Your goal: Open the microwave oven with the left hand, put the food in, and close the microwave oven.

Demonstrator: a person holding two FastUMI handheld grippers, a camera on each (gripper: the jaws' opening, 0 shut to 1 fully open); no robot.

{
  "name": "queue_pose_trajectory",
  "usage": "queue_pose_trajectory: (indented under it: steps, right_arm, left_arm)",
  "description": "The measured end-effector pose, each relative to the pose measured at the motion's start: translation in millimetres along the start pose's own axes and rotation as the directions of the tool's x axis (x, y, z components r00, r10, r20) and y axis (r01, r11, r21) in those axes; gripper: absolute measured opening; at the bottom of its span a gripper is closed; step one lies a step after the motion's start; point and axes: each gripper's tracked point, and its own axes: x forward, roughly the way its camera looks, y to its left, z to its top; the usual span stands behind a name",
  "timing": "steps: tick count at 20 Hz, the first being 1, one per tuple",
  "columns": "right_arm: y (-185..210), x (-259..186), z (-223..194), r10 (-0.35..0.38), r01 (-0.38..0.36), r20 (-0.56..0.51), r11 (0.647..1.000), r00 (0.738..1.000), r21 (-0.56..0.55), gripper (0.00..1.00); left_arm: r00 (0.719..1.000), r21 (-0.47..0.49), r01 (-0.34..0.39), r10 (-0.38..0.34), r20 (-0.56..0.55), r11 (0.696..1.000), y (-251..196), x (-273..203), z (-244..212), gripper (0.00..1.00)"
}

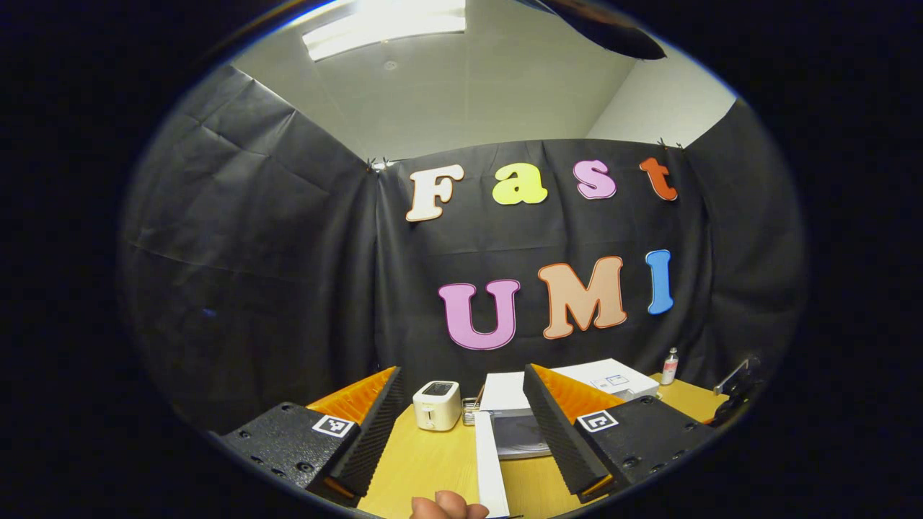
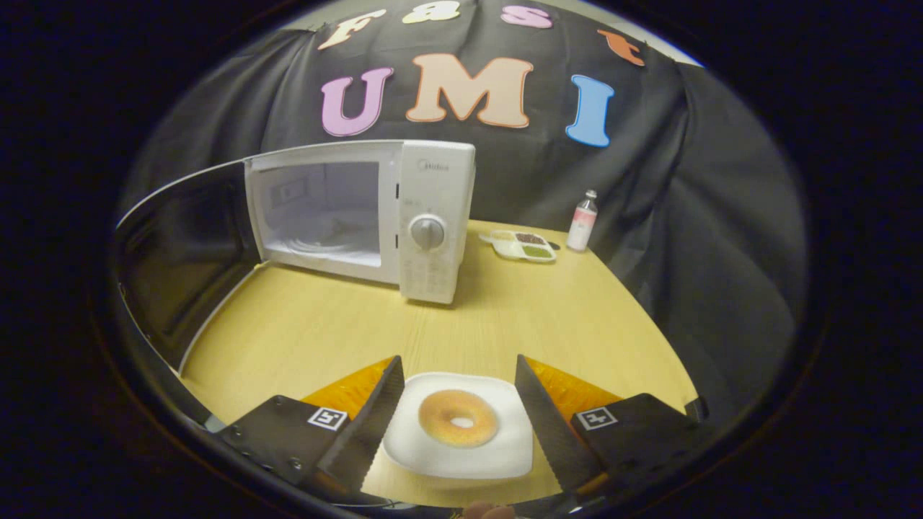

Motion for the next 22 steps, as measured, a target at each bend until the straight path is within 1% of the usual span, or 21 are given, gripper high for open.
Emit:
queue_pose_trajectory:
  steps: [1,2,4,5,6,7,8,9,10,11,12,13,14,15,16,17,18,19,20,21,22]
  right_arm:
    - [0.0,3.6,-7.8,0.000,0.000,-0.021,1.000,1.000,-0.003,0.98]
    - [-0.4,7.3,-14.5,-0.002,0.002,-0.039,1.000,0.999,-0.008,0.99]
    - [1.0,12.9,-25.4,-0.005,0.004,-0.071,1.000,0.997,-0.020,0.98]
    - [1.6,15.6,-30.2,-0.006,0.004,-0.083,1.000,0.997,-0.026,0.98]
    - [1.8,17.4,-36.8,-0.005,0.002,-0.095,1.000,0.995,-0.029,0.99]
    - [2.7,18.9,-41.6,-0.003,0.000,-0.105,1.000,0.994,-0.031,0.99]
    - [3.3,21.8,-45.1,-0.006,0.002,-0.115,0.999,0.993,-0.037,0.99]
    - [3.5,23.9,-48.2,-0.009,0.004,-0.128,0.999,0.992,-0.039,0.98]
    - [4.2,26.6,-54.0,-0.009,0.003,-0.146,0.999,0.989,-0.037,0.99]
    - [4.7,28.9,-59.0,-0.011,0.006,-0.163,0.999,0.987,-0.034,0.99]
    - [4.6,28.5,-62.6,-0.012,0.007,-0.177,1.000,0.984,-0.029,0.99]
    - [4.7,31.3,-59.2,-0.016,0.014,-0.164,1.000,0.986,-0.009,0.99]
    - [3.5,31.2,-61.9,-0.019,0.019,-0.178,1.000,0.984,0.001,0.99]
    - [4.5,32.8,-62.1,-0.009,0.014,-0.187,1.000,0.982,0.023,0.98]
    - [8.3,34.8,-65.1,0.005,0.003,-0.206,0.999,0.979,0.041,0.99]
    - [8.4,35.4,-64.7,0.005,0.005,-0.208,0.999,0.978,0.049,0.95]
    - [7.0,36.0,-64.6,0.008,0.002,-0.212,0.999,0.977,0.045,0.89]
    - [7.9,35.4,-62.8,0.006,0.002,-0.212,0.999,0.977,0.035,0.89]
    - [8.8,34.4,-62.1,0.003,0.003,-0.214,1.000,0.977,0.027,0.85]
    - [8.8,35.0,-62.7,0.002,0.003,-0.217,1.000,0.976,0.022,0.90]
    - [9.3,34.8,-61.9,0.003,0.002,-0.220,1.000,0.976,0.019,0.85]
  left_arm:
    - [1.000,-0.004,-0.004,0.004,-0.003,1.000,0.9,-0.6,0.5,0.96]
    - [1.000,-0.009,-0.007,0.006,-0.006,1.000,2.2,-0.4,0.9,1.00]
    - [1.000,-0.015,-0.008,0.008,-0.013,1.000,3.9,-2.3,-1.1,1.00]
    - [1.000,-0.017,-0.007,0.007,-0.016,1.000,4.6,-1.5,-0.8,0.96]
    - [1.000,-0.019,-0.006,0.006,-0.021,1.000,4.3,-1.7,-2.7,0.96]
    - [1.000,-0.020,-0.005,0.005,-0.023,1.000,3.7,-1.1,-3.8,0.96]
    - [1.000,-0.021,-0.004,0.003,-0.023,1.000,2.8,-1.7,-4.5,1.00]
    - [1.000,-0.019,-0.004,0.003,-0.023,1.000,3.2,-2.5,-4.9,0.96]
    - [1.000,-0.018,-0.007,0.006,-0.025,1.000,4.2,-2.6,-6.2,0.96]
    - [1.000,-0.016,-0.010,0.010,-0.030,1.000,6.7,-3.4,-7.2,1.00]
    - [0.999,-0.015,-0.017,0.017,-0.031,1.000,7.3,-4.5,-8.6,0.99]
    - [0.999,-0.018,-0.023,0.023,-0.032,1.000,9.6,-3.9,-9.1,0.96]
    - [0.999,-0.022,-0.029,0.028,-0.034,0.999,10.8,-4.4,-9.4,0.96]
    - [0.999,-0.027,-0.036,0.035,-0.036,0.999,12.6,-4.9,-11.5,1.00]
    - [0.998,-0.034,-0.038,0.037,-0.041,0.999,13.4,-5.1,-13.5,1.00]
    - [0.998,-0.041,-0.041,0.039,-0.047,0.998,13.8,-4.9,-16.1,1.00]
    - [0.998,-0.049,-0.043,0.040,-0.053,0.998,14.5,-5.0,-19.5,0.96]
    - [0.998,-0.055,-0.044,0.041,-0.056,0.997,16.2,-5.9,-20.6,0.96]
    - [0.998,-0.057,-0.045,0.042,-0.056,0.997,16.6,-5.7,-21.0,1.00]
    - [0.998,-0.054,-0.046,0.043,-0.054,0.998,17.7,-6.0,-20.3,1.00]
    - [0.998,-0.048,-0.046,0.044,-0.049,0.998,19.1,-6.1,-19.4,0.96]
